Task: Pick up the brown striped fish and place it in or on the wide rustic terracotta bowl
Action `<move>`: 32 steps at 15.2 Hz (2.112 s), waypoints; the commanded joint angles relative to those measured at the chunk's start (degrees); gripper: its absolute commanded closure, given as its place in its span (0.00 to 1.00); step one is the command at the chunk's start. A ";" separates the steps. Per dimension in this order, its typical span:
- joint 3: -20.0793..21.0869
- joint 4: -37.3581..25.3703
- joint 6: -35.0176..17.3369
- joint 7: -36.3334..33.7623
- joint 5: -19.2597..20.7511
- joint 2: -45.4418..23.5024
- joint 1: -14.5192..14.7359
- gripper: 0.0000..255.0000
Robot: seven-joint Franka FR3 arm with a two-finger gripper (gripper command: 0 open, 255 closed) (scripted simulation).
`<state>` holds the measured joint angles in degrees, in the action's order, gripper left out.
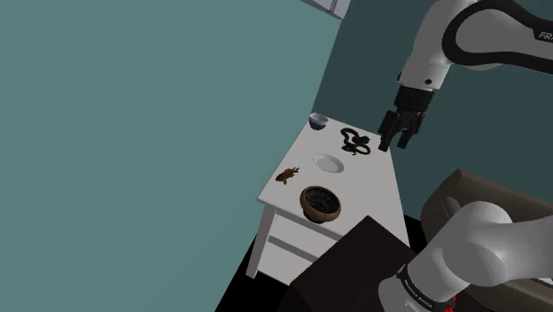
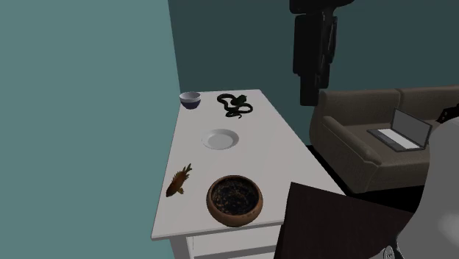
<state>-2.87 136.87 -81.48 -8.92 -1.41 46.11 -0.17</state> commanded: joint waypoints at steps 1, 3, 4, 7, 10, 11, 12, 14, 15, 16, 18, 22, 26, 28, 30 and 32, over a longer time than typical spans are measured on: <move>0.00 0.00 0.00 0.00 0.00 0.00 0.00 0.00; 1.12 1.03 -3.96 -2.84 -0.80 -2.81 -0.55 0.00; 1.66 1.42 -5.93 -4.24 -1.15 -4.33 -0.82 0.00; 3.15 2.06 -11.76 -8.37 -2.03 -9.34 -1.63 0.00; 4.44 1.93 -17.39 -12.41 -2.60 -14.91 -2.46 0.00; 4.83 1.72 -19.19 -13.74 -2.72 -16.87 -2.75 0.00; 5.18 1.42 -20.96 -15.08 -2.80 -18.88 -3.02 0.00; 5.79 0.59 -24.35 -17.74 -2.85 -22.99 -3.58 0.00; 6.06 0.06 -25.97 -19.06 -2.82 -25.10 -3.87 0.00; 6.29 -0.55 -27.54 -20.38 -2.76 -27.22 -4.15 0.00; 6.63 -1.99 -30.50 -23.03 -2.51 -31.52 -4.67 0.00; 6.87 -5.69 -35.64 -28.27 -1.69 -40.23 -5.61 0.00; 6.49 -10.40 -39.71 -33.32 -0.63 -48.89 -6.32 0.00; 6.04 -13.10 -41.33 -35.73 -0.13 -53.18 -6.55 0.00; 5.46 -16.02 -42.70 -38.02 0.29 -57.41 -6.74 0.00; 4.81 -19.15 -43.80 -40.19 0.61 -61.61 -6.91 0.00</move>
<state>2.31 119.54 -124.59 -47.99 -1.00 -13.05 -6.95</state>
